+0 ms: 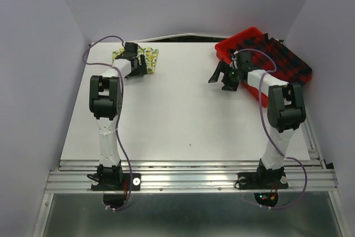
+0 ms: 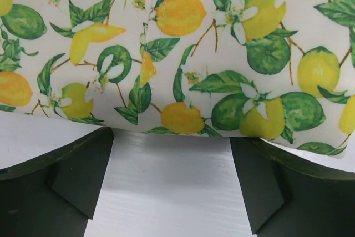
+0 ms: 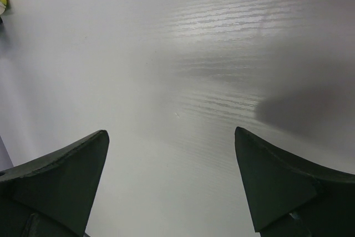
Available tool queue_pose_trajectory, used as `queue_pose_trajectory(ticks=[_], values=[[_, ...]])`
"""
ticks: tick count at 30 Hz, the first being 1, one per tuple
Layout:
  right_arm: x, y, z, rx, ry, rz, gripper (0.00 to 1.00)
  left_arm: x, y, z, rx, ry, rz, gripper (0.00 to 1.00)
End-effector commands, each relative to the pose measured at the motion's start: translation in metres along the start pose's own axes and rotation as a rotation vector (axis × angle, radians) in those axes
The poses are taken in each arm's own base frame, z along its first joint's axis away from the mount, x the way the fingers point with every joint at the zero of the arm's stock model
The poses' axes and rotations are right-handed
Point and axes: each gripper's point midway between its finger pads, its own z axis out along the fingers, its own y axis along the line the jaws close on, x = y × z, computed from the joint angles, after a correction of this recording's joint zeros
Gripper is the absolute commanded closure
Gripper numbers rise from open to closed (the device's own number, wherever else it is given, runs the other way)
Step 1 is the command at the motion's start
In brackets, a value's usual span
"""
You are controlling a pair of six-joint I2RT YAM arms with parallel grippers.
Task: Fold and stack the skirts
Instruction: Neatly place the folded skirt to the corner, then grab the skirt from the pile
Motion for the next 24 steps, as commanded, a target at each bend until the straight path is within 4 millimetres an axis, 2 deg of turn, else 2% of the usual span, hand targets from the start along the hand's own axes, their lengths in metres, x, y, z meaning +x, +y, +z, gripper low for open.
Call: queue_pose_trajectory(ticks=[1,7,9,11,13,14,16,17,19,20,21,22,24], values=[[-0.01,0.007,-0.01,-0.024,-0.032,-0.033,0.0,-0.027,-0.001,0.001,0.009,-0.05,0.022,0.02],[-0.022,0.019,-0.019,-0.052,-0.064,-0.106,0.0,-0.053,0.004,0.009,-0.032,-0.107,0.064,0.02],[-0.029,0.027,-0.027,-0.069,-0.087,-0.139,0.0,-0.06,0.003,0.002,-0.026,-0.138,0.077,0.02],[-0.037,0.035,-0.035,-0.085,-0.112,-0.19,0.0,-0.071,0.002,-0.014,-0.018,-0.186,0.118,0.02],[-0.051,0.049,-0.052,-0.1,-0.168,-0.256,0.0,-0.092,-0.002,-0.054,0.015,-0.279,0.134,0.02],[-0.056,0.053,-0.06,-0.099,-0.193,-0.313,0.0,-0.108,-0.002,-0.089,0.037,-0.341,0.185,0.02],[-0.068,0.056,-0.076,-0.071,-0.253,-0.385,0.0,-0.128,-0.004,-0.134,0.067,-0.432,0.213,0.02],[-0.077,0.066,-0.098,-0.061,-0.314,-0.469,0.0,-0.145,-0.004,-0.182,0.106,-0.52,0.239,0.02],[-0.09,0.06,-0.121,0.027,-0.395,-0.531,0.0,-0.156,0.004,-0.225,0.109,-0.593,0.222,0.02],[-0.097,0.065,-0.147,0.064,-0.461,-0.603,0.0,-0.155,0.005,-0.241,0.127,-0.604,0.218,0.02],[-0.108,0.054,-0.163,0.152,-0.514,-0.622,0.0,-0.149,0.006,-0.266,0.159,-0.603,0.278,0.02],[-0.111,0.057,-0.183,0.184,-0.556,-0.695,0.0,-0.144,-0.001,-0.286,0.227,-0.614,0.325,0.02],[-0.123,0.04,-0.209,0.269,-0.601,-0.721,0.0,-0.122,-0.004,-0.295,0.279,-0.566,0.337,0.02]])
